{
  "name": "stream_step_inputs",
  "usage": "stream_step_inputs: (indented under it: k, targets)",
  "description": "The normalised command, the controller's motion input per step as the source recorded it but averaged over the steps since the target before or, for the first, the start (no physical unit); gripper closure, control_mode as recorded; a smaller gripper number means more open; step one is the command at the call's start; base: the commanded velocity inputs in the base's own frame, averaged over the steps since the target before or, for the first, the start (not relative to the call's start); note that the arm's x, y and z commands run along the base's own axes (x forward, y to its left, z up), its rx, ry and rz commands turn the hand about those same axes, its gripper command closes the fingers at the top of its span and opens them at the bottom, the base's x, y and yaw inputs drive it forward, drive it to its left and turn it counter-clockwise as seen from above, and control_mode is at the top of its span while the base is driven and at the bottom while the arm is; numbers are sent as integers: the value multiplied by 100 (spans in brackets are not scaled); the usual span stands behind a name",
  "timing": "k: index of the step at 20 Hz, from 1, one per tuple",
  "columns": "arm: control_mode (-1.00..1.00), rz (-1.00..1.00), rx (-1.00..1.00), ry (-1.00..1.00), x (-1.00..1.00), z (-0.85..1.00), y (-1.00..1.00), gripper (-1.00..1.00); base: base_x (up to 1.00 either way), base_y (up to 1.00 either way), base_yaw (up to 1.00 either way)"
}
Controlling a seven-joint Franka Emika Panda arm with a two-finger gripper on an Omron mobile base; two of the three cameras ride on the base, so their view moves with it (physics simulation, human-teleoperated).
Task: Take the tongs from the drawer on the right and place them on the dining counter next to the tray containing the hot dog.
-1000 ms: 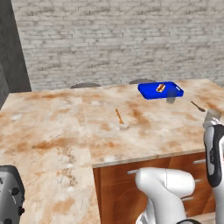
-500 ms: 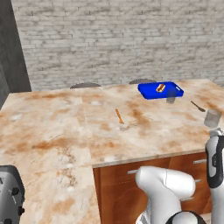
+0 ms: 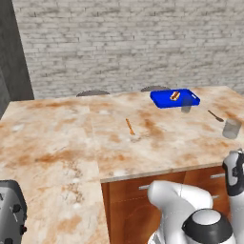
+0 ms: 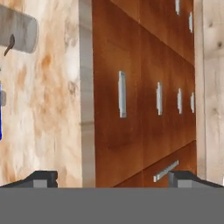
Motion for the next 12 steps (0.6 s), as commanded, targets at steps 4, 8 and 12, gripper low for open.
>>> stream_step_inputs:
  k: [4,8,12]
  targets:
    - [-100,-2,8,-6,0,-35,-9,-100,0,0,0]
    - [-100,0,5,-7,0,-34,-12,-100,0,0,0]
    - [-100,0,3,-8,0,-29,-21,-100,0,0,0]
